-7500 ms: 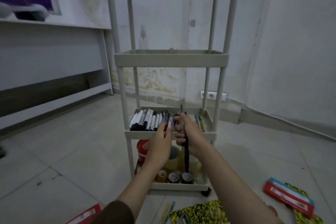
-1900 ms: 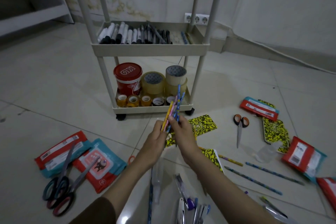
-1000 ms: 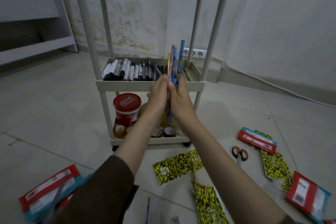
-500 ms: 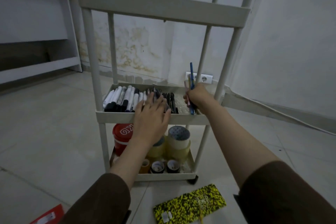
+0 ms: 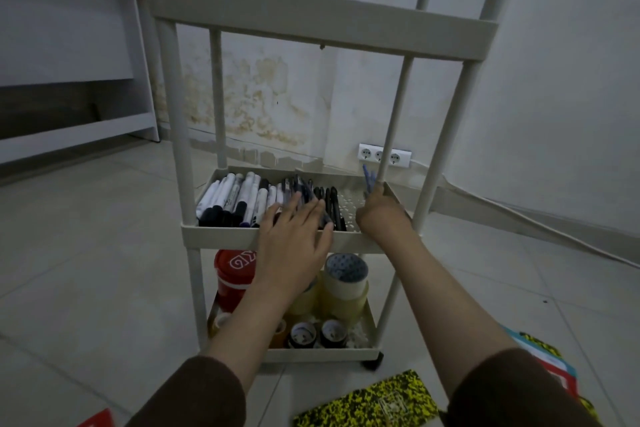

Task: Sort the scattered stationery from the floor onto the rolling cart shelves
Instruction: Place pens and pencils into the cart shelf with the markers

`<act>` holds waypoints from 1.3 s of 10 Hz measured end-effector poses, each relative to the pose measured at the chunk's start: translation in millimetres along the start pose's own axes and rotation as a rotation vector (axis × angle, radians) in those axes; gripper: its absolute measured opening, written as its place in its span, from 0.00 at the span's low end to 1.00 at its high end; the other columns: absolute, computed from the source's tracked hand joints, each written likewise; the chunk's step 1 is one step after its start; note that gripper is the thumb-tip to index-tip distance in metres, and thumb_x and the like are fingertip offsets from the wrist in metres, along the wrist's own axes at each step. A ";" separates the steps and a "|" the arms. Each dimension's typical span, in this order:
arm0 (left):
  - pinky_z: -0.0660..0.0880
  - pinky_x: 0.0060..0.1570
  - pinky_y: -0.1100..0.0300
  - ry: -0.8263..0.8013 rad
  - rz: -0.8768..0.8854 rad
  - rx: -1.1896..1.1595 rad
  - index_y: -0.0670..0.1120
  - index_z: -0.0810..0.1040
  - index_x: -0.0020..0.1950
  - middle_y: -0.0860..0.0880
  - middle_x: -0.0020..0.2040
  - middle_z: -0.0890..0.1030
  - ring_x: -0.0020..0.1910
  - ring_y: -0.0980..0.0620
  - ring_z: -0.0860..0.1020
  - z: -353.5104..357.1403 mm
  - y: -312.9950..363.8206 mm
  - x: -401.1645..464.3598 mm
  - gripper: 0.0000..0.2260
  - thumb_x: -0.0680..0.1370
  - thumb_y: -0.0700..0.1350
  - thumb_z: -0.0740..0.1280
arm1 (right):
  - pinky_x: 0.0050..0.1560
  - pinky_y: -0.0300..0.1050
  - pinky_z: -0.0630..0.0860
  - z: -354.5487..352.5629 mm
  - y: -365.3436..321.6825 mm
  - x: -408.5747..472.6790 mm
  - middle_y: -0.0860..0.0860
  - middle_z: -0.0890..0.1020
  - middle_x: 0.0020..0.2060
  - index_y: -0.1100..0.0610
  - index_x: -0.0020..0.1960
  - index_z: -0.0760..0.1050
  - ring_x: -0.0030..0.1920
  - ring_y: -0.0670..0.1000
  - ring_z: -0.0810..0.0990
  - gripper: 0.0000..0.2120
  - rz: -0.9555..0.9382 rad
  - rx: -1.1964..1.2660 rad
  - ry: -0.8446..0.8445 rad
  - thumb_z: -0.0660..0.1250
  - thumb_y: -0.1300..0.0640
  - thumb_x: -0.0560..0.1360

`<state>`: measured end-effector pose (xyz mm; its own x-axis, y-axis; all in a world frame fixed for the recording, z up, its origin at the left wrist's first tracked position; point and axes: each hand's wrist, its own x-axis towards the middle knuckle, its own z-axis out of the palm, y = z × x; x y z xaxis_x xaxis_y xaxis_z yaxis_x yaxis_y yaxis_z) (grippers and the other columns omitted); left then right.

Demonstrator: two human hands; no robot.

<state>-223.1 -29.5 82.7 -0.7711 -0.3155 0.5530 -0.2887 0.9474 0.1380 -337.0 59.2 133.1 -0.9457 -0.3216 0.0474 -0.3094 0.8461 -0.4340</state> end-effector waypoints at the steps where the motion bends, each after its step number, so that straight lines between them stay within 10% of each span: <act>1: 0.48 0.71 0.55 -0.003 0.002 0.005 0.51 0.62 0.73 0.55 0.73 0.65 0.75 0.56 0.55 -1.2 0.1 -1.6 0.28 0.76 0.58 0.41 | 0.66 0.54 0.64 5.3 6.9 -7.5 0.60 0.63 0.68 0.61 0.71 0.57 0.69 0.62 0.63 0.21 -0.067 -0.026 0.099 0.54 0.60 0.79; 4: 0.47 0.71 0.56 -0.029 0.008 -0.020 0.51 0.63 0.73 0.54 0.72 0.66 0.74 0.55 0.55 0.4 -2.5 -2.3 0.22 0.81 0.56 0.48 | 0.66 0.54 0.62 3.3 6.3 -5.1 0.59 0.61 0.69 0.53 0.70 0.62 0.69 0.62 0.58 0.26 -0.039 -0.101 -0.050 0.60 0.44 0.76; 9: 0.48 0.71 0.54 -0.041 -0.005 -0.033 0.51 0.64 0.72 0.54 0.72 0.66 0.75 0.55 0.55 -1.4 -1.8 -2.0 0.22 0.80 0.56 0.48 | 0.43 0.43 0.68 6.8 10.9 -2.8 0.58 0.77 0.55 0.58 0.59 0.68 0.56 0.58 0.76 0.12 -0.116 0.064 0.107 0.59 0.59 0.76; 11: 0.49 0.71 0.54 -0.043 -0.003 -0.041 0.51 0.65 0.72 0.54 0.72 0.67 0.74 0.55 0.55 -2.9 -1.9 -2.4 0.22 0.81 0.56 0.49 | 0.61 0.54 0.67 9.8 9.6 -3.7 0.59 0.67 0.65 0.58 0.65 0.65 0.66 0.61 0.63 0.19 -0.099 -0.053 0.127 0.60 0.51 0.77; 13: 0.49 0.71 0.55 -0.051 -0.004 -0.030 0.51 0.64 0.72 0.55 0.72 0.66 0.75 0.55 0.55 -3.0 -2.6 -1.5 0.22 0.81 0.56 0.48 | 0.57 0.50 0.75 9.6 7.5 4.6 0.58 0.76 0.59 0.59 0.63 0.71 0.59 0.59 0.75 0.19 -0.063 -0.043 -0.016 0.62 0.49 0.76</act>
<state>-219.5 -31.4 84.0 -0.7982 -0.3210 0.5097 -0.2754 0.9470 0.1652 -342.8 60.0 121.4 -0.9224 -0.3817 0.0586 -0.3730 0.8412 -0.3915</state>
